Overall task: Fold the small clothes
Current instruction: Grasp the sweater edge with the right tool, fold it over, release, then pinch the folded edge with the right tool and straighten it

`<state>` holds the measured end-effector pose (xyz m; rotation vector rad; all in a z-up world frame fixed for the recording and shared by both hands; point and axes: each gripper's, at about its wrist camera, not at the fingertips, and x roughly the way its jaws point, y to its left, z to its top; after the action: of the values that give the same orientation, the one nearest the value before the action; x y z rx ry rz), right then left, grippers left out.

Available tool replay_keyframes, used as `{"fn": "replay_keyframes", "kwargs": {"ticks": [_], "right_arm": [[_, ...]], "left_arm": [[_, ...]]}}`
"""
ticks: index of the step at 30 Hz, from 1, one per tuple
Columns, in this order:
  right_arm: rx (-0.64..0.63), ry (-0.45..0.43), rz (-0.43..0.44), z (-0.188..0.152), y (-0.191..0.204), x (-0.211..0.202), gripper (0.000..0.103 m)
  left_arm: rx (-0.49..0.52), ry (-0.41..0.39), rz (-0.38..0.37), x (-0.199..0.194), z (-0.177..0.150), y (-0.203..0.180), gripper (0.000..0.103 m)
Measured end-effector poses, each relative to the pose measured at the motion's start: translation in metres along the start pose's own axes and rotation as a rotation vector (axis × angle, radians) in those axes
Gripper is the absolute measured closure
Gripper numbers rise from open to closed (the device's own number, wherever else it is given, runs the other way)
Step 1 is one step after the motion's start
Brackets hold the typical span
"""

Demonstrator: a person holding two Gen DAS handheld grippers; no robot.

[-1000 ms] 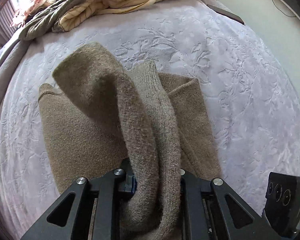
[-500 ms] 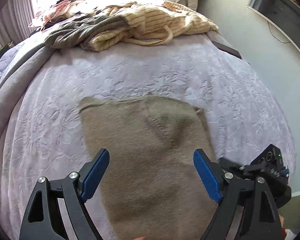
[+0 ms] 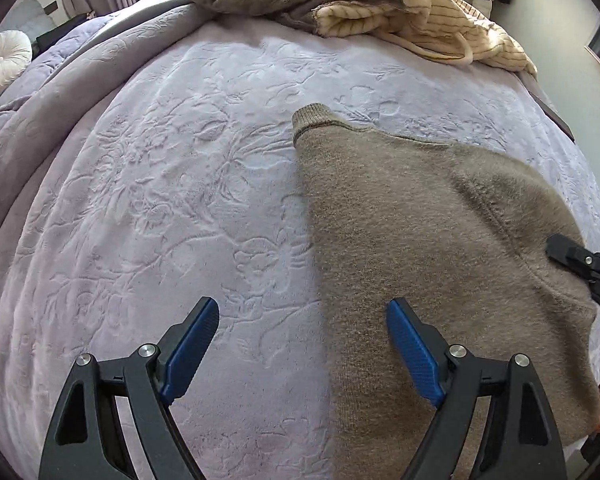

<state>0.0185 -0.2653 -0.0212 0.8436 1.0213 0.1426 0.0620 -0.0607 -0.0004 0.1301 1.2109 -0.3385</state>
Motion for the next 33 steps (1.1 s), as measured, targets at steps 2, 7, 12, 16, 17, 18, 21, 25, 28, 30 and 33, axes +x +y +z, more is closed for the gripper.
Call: {"fn": "replay_keyframes", "kwargs": {"ticks": [2, 7, 12, 16, 17, 18, 21, 25, 28, 30, 33], "right_arm": [[-0.092, -0.044, -0.052, 0.009, 0.02, -0.009, 0.09], [0.017, -0.001, -0.119, 0.028, -0.022, 0.02, 0.089], [0.179, -0.002, -0.07, 0.015, -0.069, 0.018, 0.075], [0.133, -0.005, -0.099, 0.001, -0.058, -0.017, 0.074], [0.113, -0.01, -0.074, -0.004, -0.052, -0.029, 0.074], [0.095, -0.01, -0.039, -0.013, -0.046, -0.042, 0.074], [0.047, 0.047, 0.055, -0.028, -0.022, -0.051, 0.073], [0.009, 0.138, 0.003, -0.05, -0.013, -0.041, 0.086], [-0.044, 0.168, -0.125, -0.062, -0.018, -0.027, 0.094], [-0.039, 0.184, -0.174, -0.072, -0.031, -0.02, 0.095], [-0.017, 0.188, -0.205, -0.084, -0.049, -0.016, 0.095]], "left_arm": [[0.027, 0.002, -0.011, 0.003, -0.003, -0.007, 0.016], [0.073, 0.02, -0.041, 0.019, -0.009, -0.022, 0.016], [0.087, 0.017, -0.04, 0.014, -0.01, -0.018, 0.016], [0.117, 0.025, -0.029, -0.003, -0.016, -0.012, 0.016], [0.12, 0.031, -0.034, -0.007, -0.018, -0.01, 0.016], [0.121, 0.036, -0.043, -0.01, -0.021, -0.009, 0.016], [0.132, 0.057, -0.071, -0.015, -0.03, -0.012, 0.016], [0.172, 0.091, -0.08, -0.013, -0.048, -0.024, 0.016], [0.211, 0.125, -0.051, 0.004, -0.069, -0.031, 0.016], [0.203, 0.141, -0.062, 0.012, -0.079, -0.028, 0.016], [0.162, 0.14, -0.067, 0.014, -0.084, -0.02, 0.006]]}}
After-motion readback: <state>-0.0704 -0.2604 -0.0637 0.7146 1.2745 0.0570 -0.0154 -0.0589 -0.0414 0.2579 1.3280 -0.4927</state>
